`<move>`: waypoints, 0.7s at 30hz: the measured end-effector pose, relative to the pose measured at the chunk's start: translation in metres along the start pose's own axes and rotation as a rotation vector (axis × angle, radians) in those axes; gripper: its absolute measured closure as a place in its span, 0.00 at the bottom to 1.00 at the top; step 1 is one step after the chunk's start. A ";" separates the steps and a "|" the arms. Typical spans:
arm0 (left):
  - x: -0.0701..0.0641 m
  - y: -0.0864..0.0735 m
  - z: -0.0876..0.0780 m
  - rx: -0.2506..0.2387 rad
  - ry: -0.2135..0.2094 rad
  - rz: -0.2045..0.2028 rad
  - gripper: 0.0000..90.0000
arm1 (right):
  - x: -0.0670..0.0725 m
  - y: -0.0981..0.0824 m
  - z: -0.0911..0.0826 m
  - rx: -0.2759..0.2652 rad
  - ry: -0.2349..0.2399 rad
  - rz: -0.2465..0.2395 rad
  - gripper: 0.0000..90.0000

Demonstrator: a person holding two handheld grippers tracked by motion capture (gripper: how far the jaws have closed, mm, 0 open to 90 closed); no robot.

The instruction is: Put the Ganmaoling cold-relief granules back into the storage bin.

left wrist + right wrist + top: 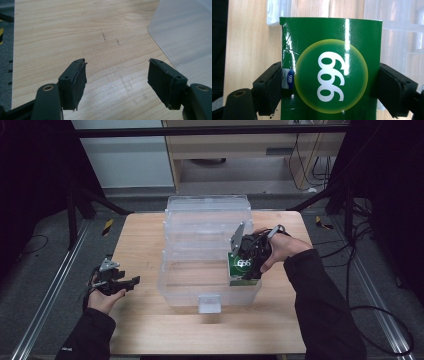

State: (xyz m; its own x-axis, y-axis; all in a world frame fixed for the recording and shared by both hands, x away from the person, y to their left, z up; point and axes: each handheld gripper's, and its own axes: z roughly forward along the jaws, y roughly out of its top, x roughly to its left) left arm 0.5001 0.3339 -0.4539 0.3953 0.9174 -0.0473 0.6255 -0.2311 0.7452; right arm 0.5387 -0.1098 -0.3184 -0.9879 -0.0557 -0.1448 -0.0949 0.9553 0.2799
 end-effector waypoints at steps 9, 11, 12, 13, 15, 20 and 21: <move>0.000 0.000 0.001 0.003 0.001 0.000 0.34 | -0.003 0.000 0.009 0.014 0.000 -0.020 0.19; 0.000 0.000 0.001 0.003 0.000 0.001 0.34 | -0.003 0.001 0.011 0.017 0.003 -0.023 0.19; 0.000 0.000 0.001 0.003 0.000 0.001 0.34 | -0.003 0.001 0.012 0.017 0.001 -0.022 0.19; 0.000 0.000 0.001 0.004 0.000 0.002 0.34 | -0.003 0.001 0.013 0.020 0.003 -0.018 0.19; 0.000 0.000 0.001 0.005 0.000 0.003 0.34 | -0.003 0.000 0.015 0.017 0.005 -0.018 0.19; 0.000 -0.001 0.001 0.006 0.000 0.001 0.34 | -0.004 -0.001 0.021 0.024 0.008 -0.021 0.19; 0.000 -0.001 0.001 0.006 0.000 0.001 0.34 | -0.004 -0.001 0.022 0.024 0.007 -0.019 0.19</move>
State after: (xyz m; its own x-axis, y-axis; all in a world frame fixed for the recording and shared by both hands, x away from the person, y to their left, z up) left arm 0.5006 0.3339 -0.4553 0.3961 0.9170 -0.0465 0.6291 -0.2342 0.7412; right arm 0.5451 -0.1044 -0.3390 -0.9868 -0.0758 -0.1430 -0.1106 0.9609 0.2540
